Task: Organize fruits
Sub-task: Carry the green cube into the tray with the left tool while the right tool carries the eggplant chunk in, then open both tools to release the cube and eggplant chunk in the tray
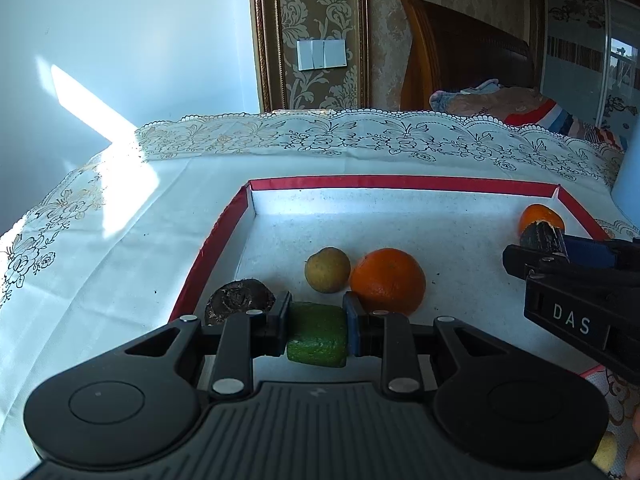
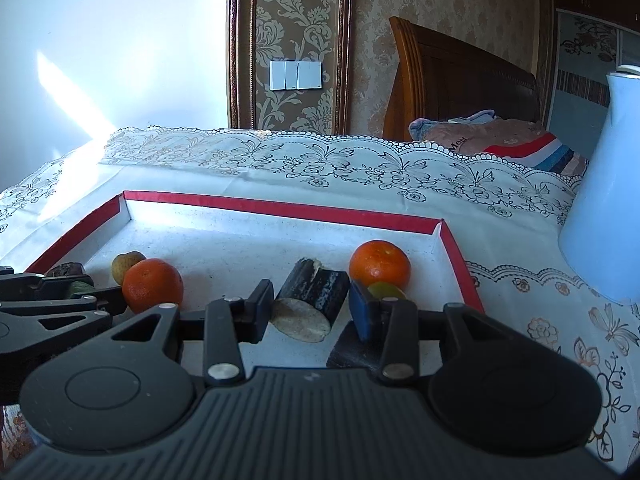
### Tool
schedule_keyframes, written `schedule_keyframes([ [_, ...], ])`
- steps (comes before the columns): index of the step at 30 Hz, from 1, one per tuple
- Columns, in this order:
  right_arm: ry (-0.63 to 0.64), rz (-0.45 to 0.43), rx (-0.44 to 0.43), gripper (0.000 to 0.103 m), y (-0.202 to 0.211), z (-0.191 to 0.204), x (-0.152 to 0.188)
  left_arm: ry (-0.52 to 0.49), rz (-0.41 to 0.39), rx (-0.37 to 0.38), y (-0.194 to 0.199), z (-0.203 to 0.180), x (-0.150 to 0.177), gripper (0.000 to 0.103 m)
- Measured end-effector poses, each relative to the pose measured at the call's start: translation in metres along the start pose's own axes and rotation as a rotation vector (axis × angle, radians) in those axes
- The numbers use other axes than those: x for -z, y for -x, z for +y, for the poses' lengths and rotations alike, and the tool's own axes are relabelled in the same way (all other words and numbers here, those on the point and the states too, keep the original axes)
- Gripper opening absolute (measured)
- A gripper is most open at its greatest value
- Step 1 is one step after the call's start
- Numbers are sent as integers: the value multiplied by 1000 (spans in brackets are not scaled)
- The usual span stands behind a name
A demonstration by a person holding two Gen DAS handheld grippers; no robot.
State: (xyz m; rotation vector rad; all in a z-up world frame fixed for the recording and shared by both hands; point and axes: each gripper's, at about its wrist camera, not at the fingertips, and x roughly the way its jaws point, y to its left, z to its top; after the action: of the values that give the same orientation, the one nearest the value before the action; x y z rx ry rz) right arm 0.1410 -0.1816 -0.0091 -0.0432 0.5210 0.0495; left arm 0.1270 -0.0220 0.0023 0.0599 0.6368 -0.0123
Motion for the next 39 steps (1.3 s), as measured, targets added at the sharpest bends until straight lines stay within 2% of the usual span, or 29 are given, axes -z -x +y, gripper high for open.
schedule_keyframes([
  [7, 36, 12, 10, 38, -11, 6, 0, 9, -8, -10, -7, 0, -3, 27],
  [26, 11, 57, -5, 40, -23, 0, -6, -22, -18, -38, -17, -6, -6, 27],
  [34, 6, 37, 2, 76, -18, -1, -6, -18, -19, -32, -18, -5, -4, 27],
  [39, 15, 25, 22, 82, -15, -2, -6, -22, -24, -32, -17, -6, -2, 27],
])
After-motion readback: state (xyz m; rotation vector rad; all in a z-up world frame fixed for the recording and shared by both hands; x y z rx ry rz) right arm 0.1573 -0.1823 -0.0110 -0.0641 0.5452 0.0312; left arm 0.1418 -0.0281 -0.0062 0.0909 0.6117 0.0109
